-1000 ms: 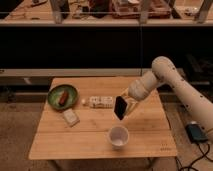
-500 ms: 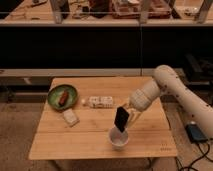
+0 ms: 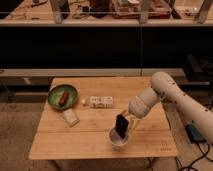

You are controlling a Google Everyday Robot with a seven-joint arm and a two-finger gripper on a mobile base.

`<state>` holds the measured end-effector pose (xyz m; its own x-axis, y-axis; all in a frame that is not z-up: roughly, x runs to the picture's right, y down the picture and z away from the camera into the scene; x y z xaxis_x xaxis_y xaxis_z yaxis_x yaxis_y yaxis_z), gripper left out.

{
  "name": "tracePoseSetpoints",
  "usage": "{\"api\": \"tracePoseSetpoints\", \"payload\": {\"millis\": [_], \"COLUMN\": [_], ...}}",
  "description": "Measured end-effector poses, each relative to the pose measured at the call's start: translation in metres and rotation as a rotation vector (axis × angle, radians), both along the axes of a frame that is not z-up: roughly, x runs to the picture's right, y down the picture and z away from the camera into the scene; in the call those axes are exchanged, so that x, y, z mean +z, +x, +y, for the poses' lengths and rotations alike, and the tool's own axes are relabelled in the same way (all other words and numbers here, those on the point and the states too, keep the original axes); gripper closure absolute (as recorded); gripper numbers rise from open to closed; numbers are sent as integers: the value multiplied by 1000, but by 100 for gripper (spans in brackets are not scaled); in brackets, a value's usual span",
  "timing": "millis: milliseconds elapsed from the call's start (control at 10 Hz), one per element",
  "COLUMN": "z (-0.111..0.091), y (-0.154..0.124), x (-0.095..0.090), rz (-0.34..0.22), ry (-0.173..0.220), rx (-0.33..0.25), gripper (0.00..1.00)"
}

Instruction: Place the eraser in the ceramic cup

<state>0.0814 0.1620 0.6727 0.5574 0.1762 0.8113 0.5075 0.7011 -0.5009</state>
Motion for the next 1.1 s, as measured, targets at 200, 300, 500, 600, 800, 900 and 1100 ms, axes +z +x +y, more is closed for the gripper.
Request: {"api": "tracePoseSetpoints", "payload": {"millis": [200,300,500,600,800,900,1100], "z": [5,6,6,6,7,8,9], "y": [-2,-2,-3,-4,-5,-6,-7], "x": [1,1,2,3,4,5,5], "rz": [-4,-5,-6,-7,-11,-14,-22], "ry": [-8,-12,-15,-15,-16,-17,-17], "rx": [-15,-18,-17,-16,-24,-30,-37], "gripper": [42,32,20,20,20,20,20]}}
